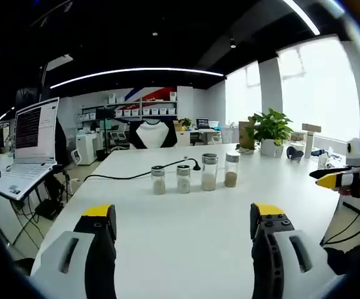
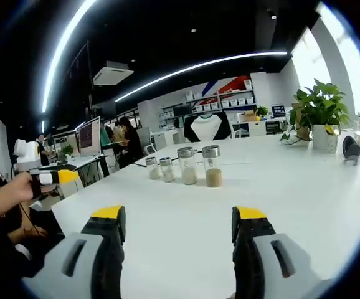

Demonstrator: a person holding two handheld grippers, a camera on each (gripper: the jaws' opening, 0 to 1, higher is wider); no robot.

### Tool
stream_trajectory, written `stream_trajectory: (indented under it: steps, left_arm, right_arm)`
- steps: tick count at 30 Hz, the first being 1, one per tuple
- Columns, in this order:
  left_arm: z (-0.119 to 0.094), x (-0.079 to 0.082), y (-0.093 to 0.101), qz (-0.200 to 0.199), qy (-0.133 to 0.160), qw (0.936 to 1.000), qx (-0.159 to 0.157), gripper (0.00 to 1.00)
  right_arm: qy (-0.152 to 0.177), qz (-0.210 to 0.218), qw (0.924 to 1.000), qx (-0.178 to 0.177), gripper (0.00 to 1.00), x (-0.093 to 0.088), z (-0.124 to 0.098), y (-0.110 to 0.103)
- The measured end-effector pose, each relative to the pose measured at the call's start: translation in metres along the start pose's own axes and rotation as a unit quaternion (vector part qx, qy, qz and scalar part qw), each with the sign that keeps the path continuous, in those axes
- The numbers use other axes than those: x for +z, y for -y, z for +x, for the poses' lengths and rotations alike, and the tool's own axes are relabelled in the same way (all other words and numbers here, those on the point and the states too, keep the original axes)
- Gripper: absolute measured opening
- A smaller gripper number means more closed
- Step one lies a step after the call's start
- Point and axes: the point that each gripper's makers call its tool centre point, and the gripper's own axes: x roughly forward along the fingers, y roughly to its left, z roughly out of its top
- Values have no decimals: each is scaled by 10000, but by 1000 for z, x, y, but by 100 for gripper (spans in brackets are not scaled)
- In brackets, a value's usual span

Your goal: Rotate the seasoning bottle until the label or dispensing opening points toward the visible target arrow and the bottle remains upright within the marked orientation range

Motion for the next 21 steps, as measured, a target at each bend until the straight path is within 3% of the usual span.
stream_trajectory:
  steps: [7,21]
  left_arm:
    - [-1,1,-3,-144,68,9998,74,94]
    - [-1,1,-4,-72,70,9999,71,94]
  right_arm:
    - [-16,71,10000,32,68,-2,1,-1]
    - [-24,103,9999,-29,68,-5,-2,3]
